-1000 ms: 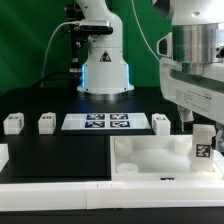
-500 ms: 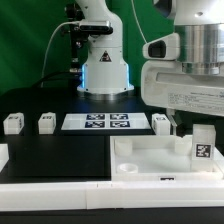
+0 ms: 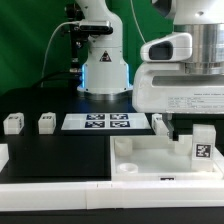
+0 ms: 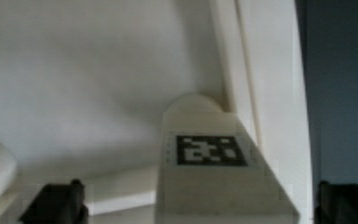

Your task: Assemble one leg

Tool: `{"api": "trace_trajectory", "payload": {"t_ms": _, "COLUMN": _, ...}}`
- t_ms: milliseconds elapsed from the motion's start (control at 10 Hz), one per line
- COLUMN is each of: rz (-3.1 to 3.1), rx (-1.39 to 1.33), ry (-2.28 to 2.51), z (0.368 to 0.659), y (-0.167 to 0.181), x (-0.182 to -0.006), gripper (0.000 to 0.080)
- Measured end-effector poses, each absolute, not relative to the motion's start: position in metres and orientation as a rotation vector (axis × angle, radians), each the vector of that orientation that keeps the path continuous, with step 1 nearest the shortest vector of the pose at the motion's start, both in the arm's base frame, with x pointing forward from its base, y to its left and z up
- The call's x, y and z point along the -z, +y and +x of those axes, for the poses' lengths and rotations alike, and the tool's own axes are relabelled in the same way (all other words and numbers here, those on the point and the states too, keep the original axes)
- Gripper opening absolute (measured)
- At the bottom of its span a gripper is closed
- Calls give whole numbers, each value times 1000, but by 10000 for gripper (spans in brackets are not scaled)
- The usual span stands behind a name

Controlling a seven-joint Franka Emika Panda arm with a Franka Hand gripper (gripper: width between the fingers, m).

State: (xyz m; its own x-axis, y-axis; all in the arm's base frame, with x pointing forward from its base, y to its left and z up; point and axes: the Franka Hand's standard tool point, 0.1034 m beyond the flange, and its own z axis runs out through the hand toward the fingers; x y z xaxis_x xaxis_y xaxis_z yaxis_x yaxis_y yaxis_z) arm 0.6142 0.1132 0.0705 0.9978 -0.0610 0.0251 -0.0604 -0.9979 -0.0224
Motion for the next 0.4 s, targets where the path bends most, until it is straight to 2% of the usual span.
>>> {"api": "trace_trajectory", "payload": {"t_ms": 400, "rz": -3121, "rx": 41, "ry": 40, "z": 614, "y": 112, "x": -71, "gripper": 649}}
